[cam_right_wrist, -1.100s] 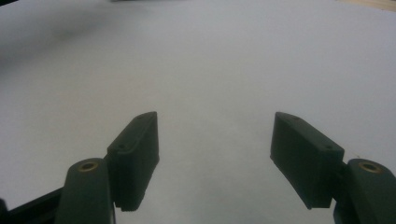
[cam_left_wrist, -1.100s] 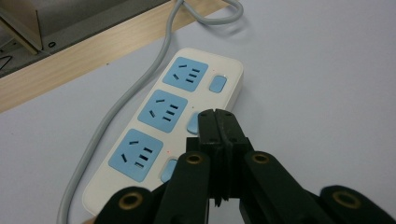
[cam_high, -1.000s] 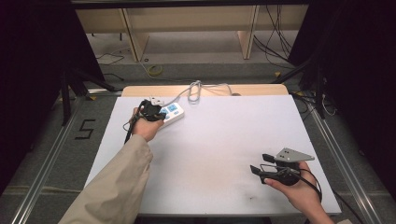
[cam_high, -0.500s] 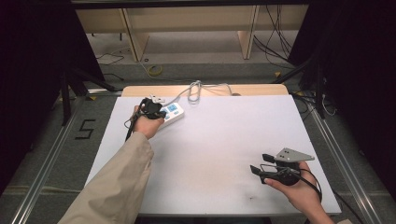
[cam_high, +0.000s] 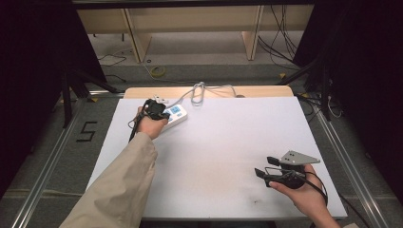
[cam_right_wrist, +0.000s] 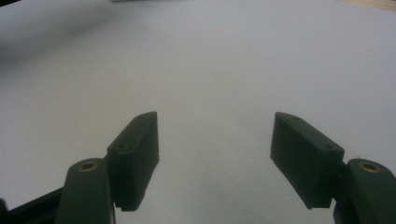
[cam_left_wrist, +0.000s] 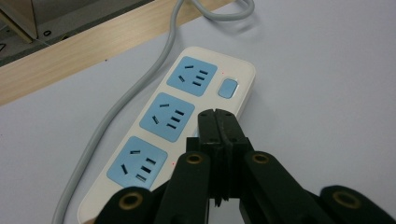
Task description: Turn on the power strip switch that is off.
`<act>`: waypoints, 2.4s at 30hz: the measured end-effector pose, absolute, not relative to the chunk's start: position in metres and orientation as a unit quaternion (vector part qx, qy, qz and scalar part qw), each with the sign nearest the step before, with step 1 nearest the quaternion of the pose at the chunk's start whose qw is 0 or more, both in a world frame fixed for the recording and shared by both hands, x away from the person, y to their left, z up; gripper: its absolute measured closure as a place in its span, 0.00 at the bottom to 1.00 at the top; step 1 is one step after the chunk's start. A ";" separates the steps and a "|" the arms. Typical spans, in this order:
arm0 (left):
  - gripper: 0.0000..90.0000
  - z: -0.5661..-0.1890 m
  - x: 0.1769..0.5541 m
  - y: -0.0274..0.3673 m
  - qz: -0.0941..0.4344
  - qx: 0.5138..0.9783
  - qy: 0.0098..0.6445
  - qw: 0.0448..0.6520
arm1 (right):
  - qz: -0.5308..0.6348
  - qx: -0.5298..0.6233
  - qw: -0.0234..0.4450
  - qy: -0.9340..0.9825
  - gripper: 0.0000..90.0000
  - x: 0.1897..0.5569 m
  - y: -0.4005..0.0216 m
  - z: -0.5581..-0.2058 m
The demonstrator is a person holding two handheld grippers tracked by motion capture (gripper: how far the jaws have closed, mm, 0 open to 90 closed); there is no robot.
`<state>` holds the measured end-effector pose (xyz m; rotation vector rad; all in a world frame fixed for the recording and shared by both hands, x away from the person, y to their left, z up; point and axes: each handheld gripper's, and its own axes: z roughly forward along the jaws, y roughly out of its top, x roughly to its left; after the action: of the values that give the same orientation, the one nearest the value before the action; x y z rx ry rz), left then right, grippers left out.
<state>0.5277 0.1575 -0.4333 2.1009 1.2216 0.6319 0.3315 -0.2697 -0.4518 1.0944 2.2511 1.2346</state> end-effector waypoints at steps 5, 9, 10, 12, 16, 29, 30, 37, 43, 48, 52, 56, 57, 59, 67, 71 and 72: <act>1.00 -0.433 0.530 0.156 0.240 0.795 0.463 0.310 | 0.436 0.385 0.174 0.794 0.37 0.332 -0.269 -0.452; 1.00 -0.432 0.532 0.154 0.240 0.798 0.460 0.307 | 0.436 0.385 0.174 0.795 0.37 0.332 -0.269 -0.452; 1.00 -0.431 0.533 0.154 0.240 0.798 0.461 0.306 | 0.436 0.386 0.174 0.795 0.37 0.332 -0.270 -0.452; 1.00 -0.431 0.534 0.153 0.239 0.797 0.462 0.305 | 0.436 0.387 0.173 0.794 0.37 0.332 -0.270 -0.452; 1.00 -0.431 0.536 0.151 0.239 0.798 0.462 0.306 | 0.435 0.387 0.173 0.794 0.36 0.331 -0.270 -0.452; 1.00 -0.432 0.541 0.148 0.237 0.801 0.462 0.299 | 0.436 0.386 0.173 0.794 0.37 0.331 -0.270 -0.452; 1.00 -0.432 0.541 0.148 0.236 0.802 0.461 0.297 | 0.436 0.386 0.173 0.794 0.37 0.331 -0.270 -0.452; 1.00 -0.433 0.543 0.149 0.237 0.804 0.461 0.292 | 0.435 0.386 0.173 0.795 0.37 0.331 -0.270 -0.452; 1.00 -0.435 0.546 0.151 0.234 0.804 0.465 0.287 | 0.435 0.386 0.173 0.795 0.37 0.332 -0.270 -0.452; 1.00 -0.437 0.548 0.151 0.233 0.806 0.466 0.281 | 0.435 0.386 0.173 0.795 0.37 0.332 -0.270 -0.453; 1.00 -0.436 0.549 0.151 0.230 0.809 0.464 0.278 | 0.435 0.386 0.172 0.795 0.37 0.332 -0.270 -0.453; 1.00 -0.437 0.550 0.149 0.228 0.809 0.465 0.278 | 0.434 0.386 0.171 0.796 0.36 0.331 -0.270 -0.452; 1.00 -0.438 0.550 0.149 0.227 0.809 0.466 0.277 | 0.434 0.385 0.172 0.796 0.36 0.332 -0.270 -0.453; 1.00 -0.439 0.551 0.149 0.226 0.811 0.466 0.273 | 0.434 0.386 0.171 0.796 0.36 0.331 -0.270 -0.452; 1.00 -0.442 0.553 0.148 0.225 0.814 0.464 0.267 | 0.433 0.386 0.171 0.796 0.36 0.332 -0.270 -0.453; 1.00 -0.444 0.554 0.148 0.226 0.818 0.460 0.259 | 0.433 0.386 0.171 0.797 0.36 0.332 -0.270 -0.453; 1.00 -0.444 0.555 0.148 0.226 0.818 0.461 0.260 | 0.433 0.386 0.171 0.797 0.36 0.332 -0.270 -0.453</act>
<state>0.5545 0.1483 -0.4439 2.2157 1.2493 0.6130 0.3315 -0.2704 -0.4527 1.0956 2.2625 1.2284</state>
